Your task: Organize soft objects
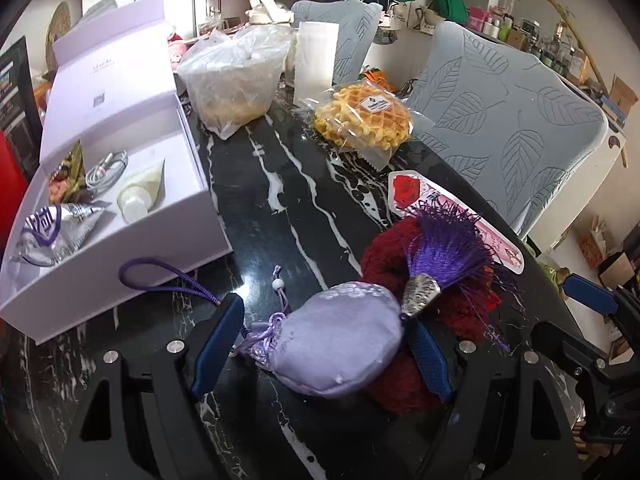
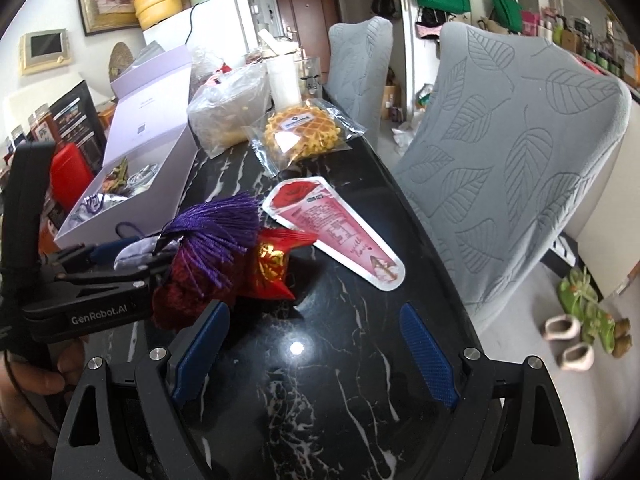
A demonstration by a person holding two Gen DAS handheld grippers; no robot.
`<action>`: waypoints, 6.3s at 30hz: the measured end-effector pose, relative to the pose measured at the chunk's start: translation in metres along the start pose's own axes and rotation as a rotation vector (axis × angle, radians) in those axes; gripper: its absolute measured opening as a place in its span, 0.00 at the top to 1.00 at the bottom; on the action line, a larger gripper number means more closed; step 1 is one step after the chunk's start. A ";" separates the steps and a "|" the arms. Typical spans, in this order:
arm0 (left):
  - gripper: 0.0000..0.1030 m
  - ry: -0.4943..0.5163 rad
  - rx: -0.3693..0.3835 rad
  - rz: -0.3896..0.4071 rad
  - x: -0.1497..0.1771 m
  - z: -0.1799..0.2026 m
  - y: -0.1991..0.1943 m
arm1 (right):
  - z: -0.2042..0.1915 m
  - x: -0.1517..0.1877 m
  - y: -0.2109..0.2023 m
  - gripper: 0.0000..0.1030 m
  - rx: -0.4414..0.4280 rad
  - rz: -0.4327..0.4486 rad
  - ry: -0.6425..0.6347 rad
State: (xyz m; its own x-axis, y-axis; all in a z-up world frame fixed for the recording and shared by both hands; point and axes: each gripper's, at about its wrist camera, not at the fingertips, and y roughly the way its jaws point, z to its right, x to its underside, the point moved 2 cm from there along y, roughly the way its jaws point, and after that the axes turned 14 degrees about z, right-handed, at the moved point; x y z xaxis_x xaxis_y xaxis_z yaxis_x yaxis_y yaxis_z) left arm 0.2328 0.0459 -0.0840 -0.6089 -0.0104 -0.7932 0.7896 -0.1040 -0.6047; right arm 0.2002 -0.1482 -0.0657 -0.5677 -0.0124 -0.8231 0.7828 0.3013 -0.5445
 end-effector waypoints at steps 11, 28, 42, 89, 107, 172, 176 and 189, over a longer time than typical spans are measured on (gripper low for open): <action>0.40 -0.077 -0.001 0.043 0.007 -0.013 -0.003 | 0.012 -0.003 0.007 0.14 0.062 -0.010 0.017; 0.40 -0.089 -0.054 0.219 -0.034 -0.017 -0.064 | 0.028 -0.019 0.033 0.14 0.120 -0.007 -0.058; 0.40 -0.131 -0.080 0.174 -0.035 -0.010 -0.043 | 0.020 -0.033 0.091 0.14 -0.005 -0.103 -0.253; 0.40 -0.125 -0.037 0.175 0.013 -0.021 -0.103 | -0.002 0.036 0.008 0.34 0.050 -0.130 -0.163; 0.40 -0.143 -0.064 0.179 0.018 -0.030 -0.108 | -0.004 0.035 0.001 0.71 0.041 -0.037 -0.122; 0.40 -0.250 -0.362 0.369 0.010 -0.165 -0.224 | -0.229 -0.027 -0.050 0.71 -0.434 0.158 -0.339; 0.40 -0.246 -0.358 0.393 -0.005 -0.172 -0.223 | -0.236 -0.042 -0.048 0.71 -0.435 0.181 -0.352; 0.40 -0.210 -0.335 0.465 -0.062 -0.189 -0.210 | -0.247 -0.101 -0.027 0.71 -0.434 0.254 -0.363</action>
State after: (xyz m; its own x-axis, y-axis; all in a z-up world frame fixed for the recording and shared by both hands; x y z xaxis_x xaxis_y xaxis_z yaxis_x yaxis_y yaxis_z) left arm 0.1186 0.2565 0.0784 -0.1696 -0.1787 -0.9692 0.9367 0.2765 -0.2149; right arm 0.1735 0.0805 0.0717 -0.1947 -0.1897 -0.9624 0.6638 0.6968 -0.2716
